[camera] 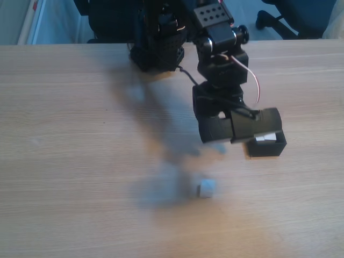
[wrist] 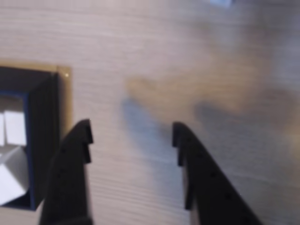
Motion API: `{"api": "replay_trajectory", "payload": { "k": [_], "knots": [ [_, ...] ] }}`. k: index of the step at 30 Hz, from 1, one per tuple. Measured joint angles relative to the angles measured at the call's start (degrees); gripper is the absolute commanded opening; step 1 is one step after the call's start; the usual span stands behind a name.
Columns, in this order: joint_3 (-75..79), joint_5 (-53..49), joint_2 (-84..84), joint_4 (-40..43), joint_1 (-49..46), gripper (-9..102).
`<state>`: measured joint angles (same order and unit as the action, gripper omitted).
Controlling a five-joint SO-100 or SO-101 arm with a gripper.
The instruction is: Pick blocks and place them in the box.
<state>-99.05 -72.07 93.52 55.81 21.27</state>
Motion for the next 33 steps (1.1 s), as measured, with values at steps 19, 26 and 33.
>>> {"api": "replay_trajectory", "payload": {
  "k": [19, 26, 33],
  "knots": [
    [4.7, -11.8, -13.1, -14.1, -5.6, 19],
    [9.1, -13.0, -17.1, -14.8, -6.7, 19],
    [10.5, -13.5, -18.3, -15.4, -7.8, 19]
  ]
}}
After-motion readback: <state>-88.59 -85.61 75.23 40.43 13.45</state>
